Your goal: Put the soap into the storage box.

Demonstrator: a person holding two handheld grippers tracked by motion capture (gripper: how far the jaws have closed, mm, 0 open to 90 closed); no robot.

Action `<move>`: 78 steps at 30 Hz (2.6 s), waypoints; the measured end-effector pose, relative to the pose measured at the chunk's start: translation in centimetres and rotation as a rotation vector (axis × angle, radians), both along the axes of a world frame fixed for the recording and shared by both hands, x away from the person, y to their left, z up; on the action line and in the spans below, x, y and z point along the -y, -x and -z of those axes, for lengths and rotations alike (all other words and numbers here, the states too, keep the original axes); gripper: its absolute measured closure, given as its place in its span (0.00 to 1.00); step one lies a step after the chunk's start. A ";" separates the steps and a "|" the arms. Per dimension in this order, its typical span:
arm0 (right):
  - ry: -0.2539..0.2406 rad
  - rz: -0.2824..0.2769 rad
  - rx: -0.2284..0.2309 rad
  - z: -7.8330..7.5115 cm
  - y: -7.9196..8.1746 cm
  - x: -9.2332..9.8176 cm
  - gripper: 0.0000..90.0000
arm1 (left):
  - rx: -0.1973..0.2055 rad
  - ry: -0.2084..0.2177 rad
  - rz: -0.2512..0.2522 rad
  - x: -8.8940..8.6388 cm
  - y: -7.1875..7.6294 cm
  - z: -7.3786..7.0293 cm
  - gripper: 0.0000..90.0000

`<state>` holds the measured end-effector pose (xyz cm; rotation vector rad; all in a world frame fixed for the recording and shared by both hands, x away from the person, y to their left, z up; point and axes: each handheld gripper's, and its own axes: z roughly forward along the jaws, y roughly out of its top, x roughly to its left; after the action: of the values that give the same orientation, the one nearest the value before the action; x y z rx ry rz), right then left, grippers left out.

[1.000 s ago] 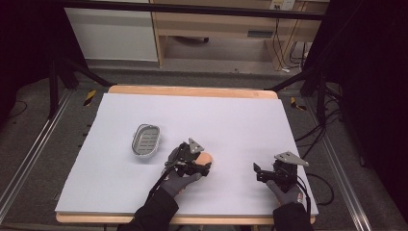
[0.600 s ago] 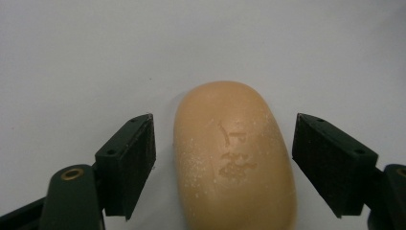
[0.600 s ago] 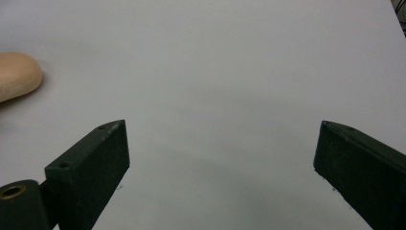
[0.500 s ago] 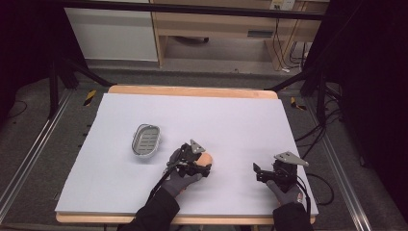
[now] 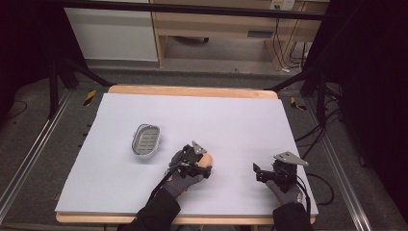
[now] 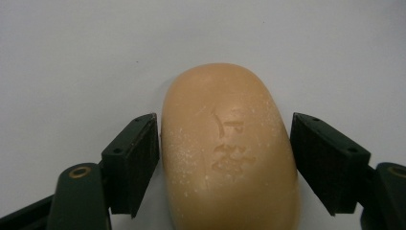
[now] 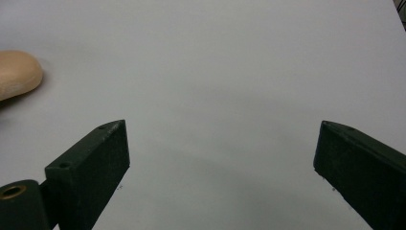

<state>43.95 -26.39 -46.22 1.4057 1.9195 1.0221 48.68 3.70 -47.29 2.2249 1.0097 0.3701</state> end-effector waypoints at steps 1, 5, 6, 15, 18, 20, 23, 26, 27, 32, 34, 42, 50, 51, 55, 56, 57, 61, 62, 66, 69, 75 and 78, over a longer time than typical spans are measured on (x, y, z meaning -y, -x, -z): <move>0.000 0.000 0.000 0.0 0.0 0.0 0.06 | 0.000 0.000 0.000 0.0 0.0 0.0 0.29; -0.004 0.000 -0.005 0.0 0.0 0.0 0.06 | -0.003 -0.014 -0.004 0.2 0.0 0.2 0.31; -0.004 0.000 -0.004 0.0 0.0 0.0 0.06 | -0.004 -0.013 -0.004 0.2 0.0 0.2 0.31; -0.004 0.000 -0.004 0.0 0.0 0.0 0.06 | -0.019 -0.016 -0.011 0.2 0.0 0.1 0.34; 0.001 0.000 -0.003 0.0 0.0 0.0 0.06 | -0.022 -0.019 -0.015 0.2 -0.1 0.0 0.35; -0.003 0.000 -0.005 0.0 0.0 0.0 0.06 | -0.026 -0.022 -0.014 0.2 -0.1 -0.1 0.35; -0.003 -0.001 -0.005 0.0 0.0 0.0 0.06 | -0.024 -0.021 -0.012 0.1 -0.1 -0.1 0.35; -0.005 -0.002 -0.006 0.0 0.0 0.0 0.06 | -0.025 -0.017 -0.012 0.1 0.0 -0.1 0.35; -0.005 -0.002 -0.006 0.0 0.0 0.0 0.06 | -0.026 -0.018 -0.010 0.0 0.0 -0.2 0.35; 0.000 -0.001 -0.003 0.0 0.0 0.0 0.06 | -0.014 -0.011 -0.006 -0.4 0.4 -0.7 0.35; 0.000 -0.001 -0.002 0.0 0.0 0.0 0.06 | -0.009 -0.012 -0.002 -0.5 0.4 -0.8 0.35; 0.001 0.000 -0.002 0.0 0.0 0.0 0.06 | 0.008 0.008 -0.006 -1.7 0.8 -2.0 0.35; 0.000 0.003 0.001 0.0 0.0 0.1 0.06 | 0.026 0.028 -0.008 -3.3 1.5 -3.3 0.35; 0.000 0.003 0.001 0.0 0.0 0.1 0.06 | 0.026 0.028 -0.008 -3.3 1.5 -3.3 0.35; 0.001 0.004 -0.001 0.0 0.0 0.1 0.06 | 0.036 0.042 -0.019 -4.5 1.8 -3.9 0.35; 0.001 0.003 -0.001 0.0 0.0 0.1 0.06 | 0.038 0.043 -0.022 -4.7 1.9 -4.0 0.35; 0.001 0.004 0.000 0.0 0.0 0.1 0.06 | 0.039 0.044 -0.023 -5.0 1.9 -4.1 0.35; -0.001 0.006 0.000 0.0 0.0 0.1 0.06 | 0.043 0.053 -0.039 -5.8 2.0 -4.3 0.35; 0.000 0.006 0.000 0.0 0.0 0.1 0.06 | 0.043 0.054 -0.043 -5.9 2.0 -4.4 0.35; 0.002 0.005 -0.001 0.0 0.0 0.1 0.06 | 0.049 0.055 -0.051 -6.7 2.1 -4.6 0.35; 0.001 0.006 -0.001 0.0 0.0 0.1 0.06 | 0.051 0.060 -0.056 -7.3 2.2 -4.7 0.35; 0.004 0.004 0.000 0.0 0.0 0.1 0.06 | 0.054 0.071 -0.071 -8.3 2.3 -4.9 0.35; 0.008 0.002 -0.001 0.0 0.0 0.1 0.06 | 0.061 0.085 -0.085 -9.0 2.3 -5.3 0.35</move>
<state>43.93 -26.47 -46.22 1.4037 1.9200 1.0123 46.38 12.70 -42.01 2.0872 1.0698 0.4229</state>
